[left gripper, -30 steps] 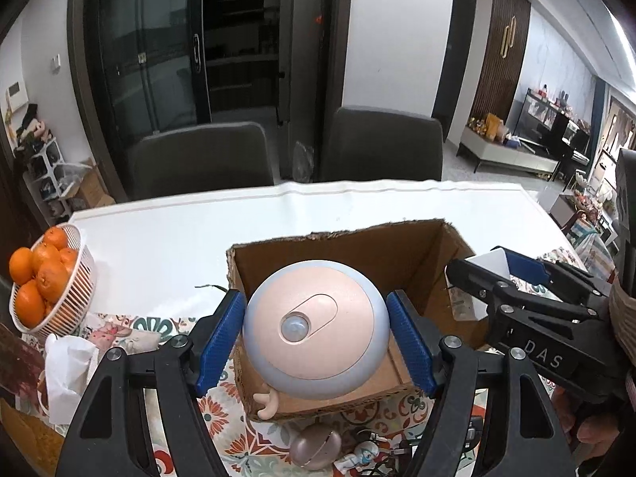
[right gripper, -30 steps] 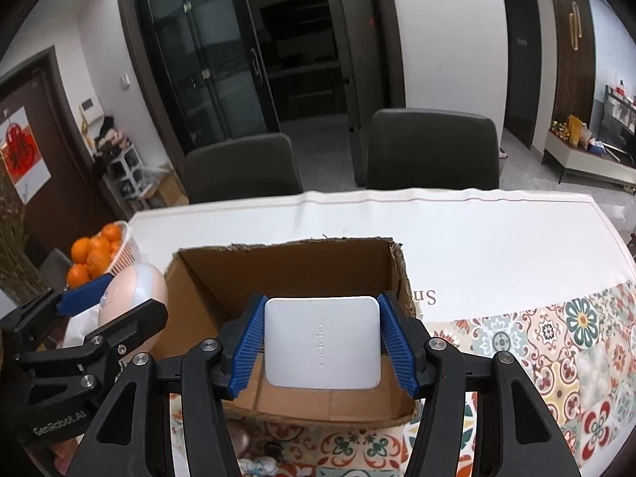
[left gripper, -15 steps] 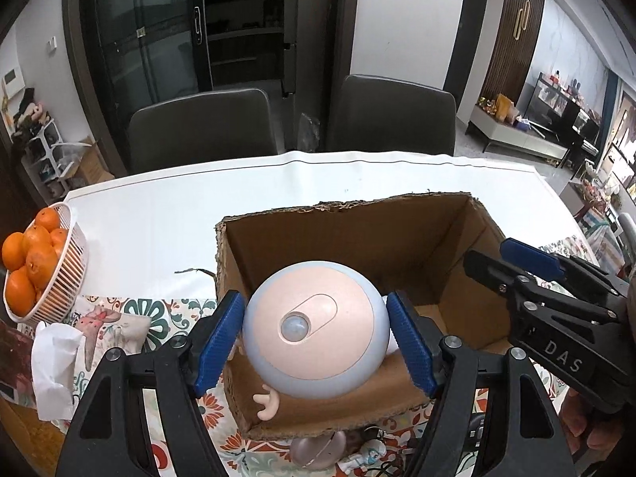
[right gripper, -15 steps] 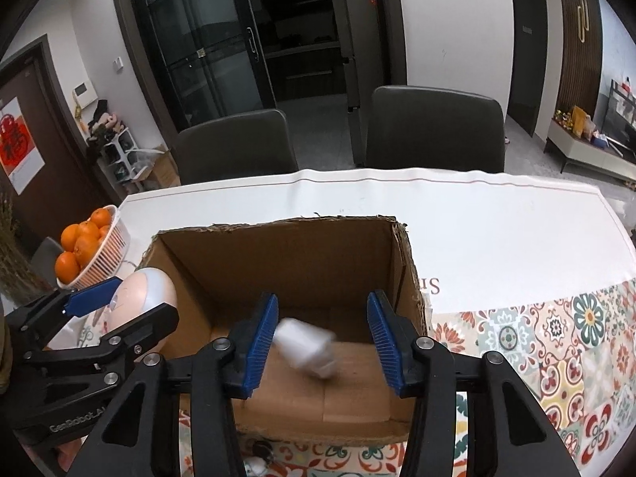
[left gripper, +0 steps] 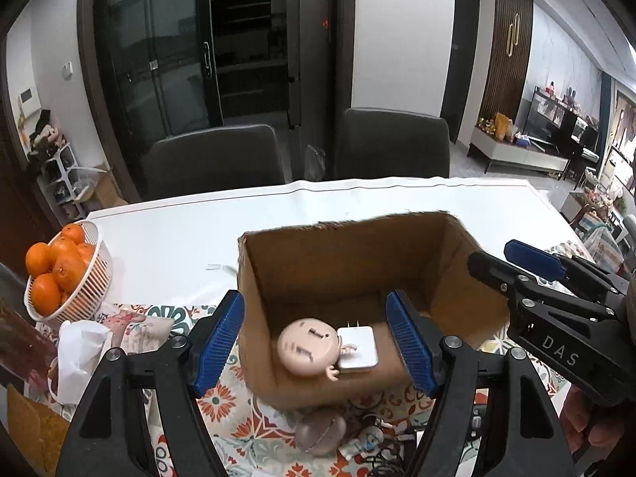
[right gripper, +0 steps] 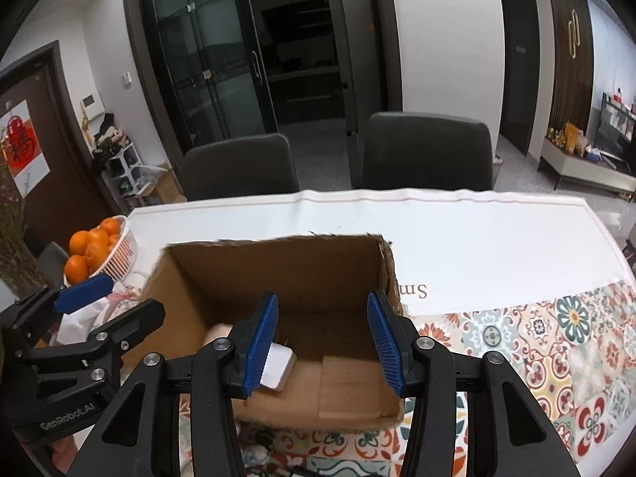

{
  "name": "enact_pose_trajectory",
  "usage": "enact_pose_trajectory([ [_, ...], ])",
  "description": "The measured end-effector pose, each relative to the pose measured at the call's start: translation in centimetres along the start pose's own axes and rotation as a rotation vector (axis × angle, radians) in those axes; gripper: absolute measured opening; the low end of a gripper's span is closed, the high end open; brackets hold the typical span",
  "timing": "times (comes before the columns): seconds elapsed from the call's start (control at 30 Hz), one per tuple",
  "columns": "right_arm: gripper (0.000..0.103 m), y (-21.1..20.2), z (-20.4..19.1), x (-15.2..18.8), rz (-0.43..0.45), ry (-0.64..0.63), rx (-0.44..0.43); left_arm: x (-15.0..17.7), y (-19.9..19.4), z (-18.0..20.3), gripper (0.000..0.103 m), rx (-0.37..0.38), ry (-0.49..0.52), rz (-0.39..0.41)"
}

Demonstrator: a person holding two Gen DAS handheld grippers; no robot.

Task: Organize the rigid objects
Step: 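Lower the lamp and white box into the cardboard box and open both tools, then withdraw both tools from the cardboard box back toward the table items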

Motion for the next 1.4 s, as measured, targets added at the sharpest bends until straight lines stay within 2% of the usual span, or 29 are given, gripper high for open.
enact_pose_trajectory([
  [0.43,0.051,-6.4,-1.6,1.0,0.112,-0.018,0.024,2.1,-5.9,-0.1,0.074,0.019,0.005,0.080],
  [0.67,0.055,-9.2,-2.6,2.4,0.156,-0.027,0.035,4.0,-8.8,-0.7,0.074,-0.001,0.032,0.138],
  [0.93,0.056,-11.1,-4.2,4.1,0.201,-0.050,0.066,6.1,-10.7,-2.1,0.074,-0.039,0.042,0.174],
  [1.13,0.061,-11.9,-5.2,5.2,0.235,-0.077,0.100,7.9,-11.7,-3.2,0.075,-0.080,0.046,0.197],
  [1.4,0.062,-12.0,-5.3,7.5,0.229,-0.049,0.097,10.1,-12.4,-3.7,0.075,-0.116,0.062,0.207],
])
Point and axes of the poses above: each gripper's, at about its wrist camera, not at the fingertips, and y roughly the way its jaws point, z to its right, x to its underside, the point moved 10 cm from there along y, roughly the way its jaws point, and after that the axes turned 3 degrees about z, right-handed, at the moved point
